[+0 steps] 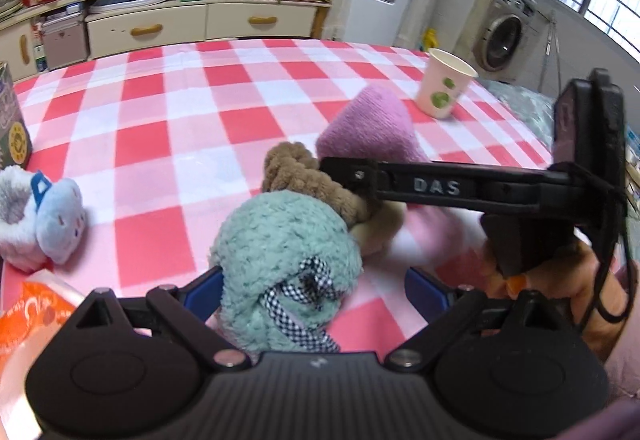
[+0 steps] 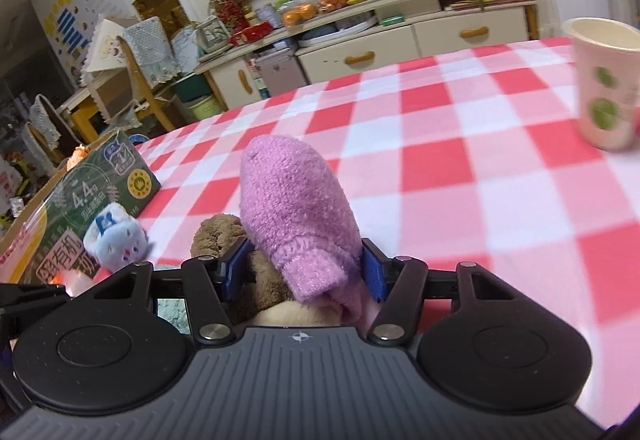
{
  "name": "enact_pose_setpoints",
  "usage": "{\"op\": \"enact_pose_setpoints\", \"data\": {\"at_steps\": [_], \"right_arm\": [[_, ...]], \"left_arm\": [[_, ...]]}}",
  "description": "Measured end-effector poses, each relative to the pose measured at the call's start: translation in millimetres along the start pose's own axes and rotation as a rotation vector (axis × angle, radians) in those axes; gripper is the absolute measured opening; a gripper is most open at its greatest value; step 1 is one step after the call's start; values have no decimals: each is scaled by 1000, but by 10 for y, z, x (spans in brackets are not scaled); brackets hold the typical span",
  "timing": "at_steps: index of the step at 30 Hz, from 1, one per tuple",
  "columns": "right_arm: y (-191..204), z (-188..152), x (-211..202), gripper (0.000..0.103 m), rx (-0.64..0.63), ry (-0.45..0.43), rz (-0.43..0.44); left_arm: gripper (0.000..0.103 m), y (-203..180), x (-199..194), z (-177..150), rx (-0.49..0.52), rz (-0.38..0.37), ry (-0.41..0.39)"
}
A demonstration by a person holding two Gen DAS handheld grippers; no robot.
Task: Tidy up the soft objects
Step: 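Grasp the teal knit ball with the left gripper while the right grasps the pink knit hat, then lift and carry the teal ball and pink hat toward the cardboard box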
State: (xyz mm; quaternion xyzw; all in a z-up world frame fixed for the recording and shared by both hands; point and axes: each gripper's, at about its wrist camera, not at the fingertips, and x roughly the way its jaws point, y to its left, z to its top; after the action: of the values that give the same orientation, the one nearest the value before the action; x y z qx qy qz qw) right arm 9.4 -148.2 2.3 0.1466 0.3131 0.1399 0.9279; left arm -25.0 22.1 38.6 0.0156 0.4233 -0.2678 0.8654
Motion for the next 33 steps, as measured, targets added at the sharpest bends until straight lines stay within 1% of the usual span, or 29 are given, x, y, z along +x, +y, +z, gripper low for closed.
{"op": "enact_pose_setpoints", "data": {"at_steps": [4, 6, 8, 11, 13, 14, 16, 18, 20, 21, 22, 23, 24, 28, 33], "right_arm": [[9, -128, -248, 72, -15, -25, -63], [-7, -171, -343, 72, -13, -42, -85], [-17, -182, -383, 72, -19, -56, -116], [-33, -165, -394, 75, -22, -88, -135], [-41, -157, -399, 92, -22, -117, -145], [-46, -147, -390, 92, -22, -128, -153], [-61, -135, -365, 92, -14, -135, -162], [-70, -160, -371, 88, -10, -137, -177], [-103, -185, -376, 85, 9, -132, -186], [-122, -193, -382, 78, 23, -131, -186], [-138, -195, -384, 66, 34, -132, -188], [-154, -192, -381, 60, 41, -133, -197], [-148, -197, -394, 51, 41, -135, -210], [-158, -218, -437, 47, 61, -149, -240], [-123, -263, -508, 46, 60, -156, -261]], "left_arm": [[96, -63, -6, -54, 30, 17, -7], [96, -73, 19, -66, 37, 38, -11], [96, -73, 52, -70, 43, 59, -21], [93, -92, 98, -82, 73, 96, -33], [84, -101, 112, -91, 89, 124, -42], [82, -98, 116, -94, 96, 137, -47], [78, -81, 101, -94, 92, 135, -56], [74, -60, 77, -87, 80, 133, -64], [72, -39, 66, -85, 70, 132, -69], [71, -29, 60, -85, 68, 132, -71], [70, -28, 58, -85, 69, 134, -74], [70, -20, 51, -88, 71, 137, -77], [70, -11, 46, -90, 72, 142, -80], [70, 81, 25, -91, 75, 164, -109], [70, 259, 67, -32, 93, 231, -180]]}}
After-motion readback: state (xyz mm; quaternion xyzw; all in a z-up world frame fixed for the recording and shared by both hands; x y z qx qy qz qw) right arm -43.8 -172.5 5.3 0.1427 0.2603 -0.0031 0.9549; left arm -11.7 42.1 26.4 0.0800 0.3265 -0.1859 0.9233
